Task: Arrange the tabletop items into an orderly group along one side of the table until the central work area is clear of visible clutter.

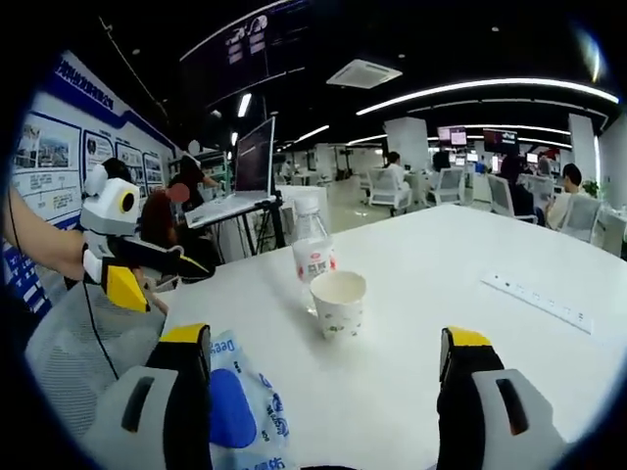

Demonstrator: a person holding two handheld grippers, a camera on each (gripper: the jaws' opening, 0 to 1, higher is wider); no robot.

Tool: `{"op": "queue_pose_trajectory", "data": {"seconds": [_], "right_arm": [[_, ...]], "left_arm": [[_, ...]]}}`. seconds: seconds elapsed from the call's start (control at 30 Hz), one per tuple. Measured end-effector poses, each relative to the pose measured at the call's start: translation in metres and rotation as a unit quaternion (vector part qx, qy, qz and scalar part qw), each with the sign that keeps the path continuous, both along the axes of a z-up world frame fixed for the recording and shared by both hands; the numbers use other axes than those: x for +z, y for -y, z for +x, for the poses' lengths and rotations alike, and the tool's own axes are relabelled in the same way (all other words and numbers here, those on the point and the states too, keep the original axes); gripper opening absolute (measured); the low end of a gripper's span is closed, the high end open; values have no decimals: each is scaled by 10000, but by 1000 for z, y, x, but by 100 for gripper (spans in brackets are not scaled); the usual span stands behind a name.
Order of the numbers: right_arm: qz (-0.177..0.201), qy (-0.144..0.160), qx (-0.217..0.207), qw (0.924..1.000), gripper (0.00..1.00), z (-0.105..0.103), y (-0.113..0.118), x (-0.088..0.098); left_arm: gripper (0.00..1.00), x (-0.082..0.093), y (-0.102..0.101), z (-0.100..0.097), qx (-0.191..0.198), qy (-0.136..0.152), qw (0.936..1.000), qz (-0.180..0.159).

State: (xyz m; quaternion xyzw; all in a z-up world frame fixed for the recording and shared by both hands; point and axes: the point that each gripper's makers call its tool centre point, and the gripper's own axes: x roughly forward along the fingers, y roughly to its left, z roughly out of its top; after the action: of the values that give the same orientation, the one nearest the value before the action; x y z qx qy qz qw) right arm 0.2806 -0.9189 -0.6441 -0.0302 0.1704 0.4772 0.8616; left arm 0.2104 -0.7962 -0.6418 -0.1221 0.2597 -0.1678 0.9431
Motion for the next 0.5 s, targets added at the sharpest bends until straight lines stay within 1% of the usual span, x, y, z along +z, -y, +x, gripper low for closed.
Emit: {"op": "queue_pose_trajectory", "data": {"seconds": [0.17,0.33,0.43,0.5], "right_arm": [[-11,12,-114,9999,94,-6,12,2],[-33,38,-221,9997,92,-10,23,4],[-65,110,-322,9994,90,-10,34,6],[-43,85,-396,9992,90,-10,42,6]], "left_arm": [[95,4,15,2,-202,45,9998,-21],[93,3,26,3,-352,30,9994,-62],[92,2,30,3,-400,-12,9991,-112],[92,2,35,3,-443,-20,9989,-139]]}}
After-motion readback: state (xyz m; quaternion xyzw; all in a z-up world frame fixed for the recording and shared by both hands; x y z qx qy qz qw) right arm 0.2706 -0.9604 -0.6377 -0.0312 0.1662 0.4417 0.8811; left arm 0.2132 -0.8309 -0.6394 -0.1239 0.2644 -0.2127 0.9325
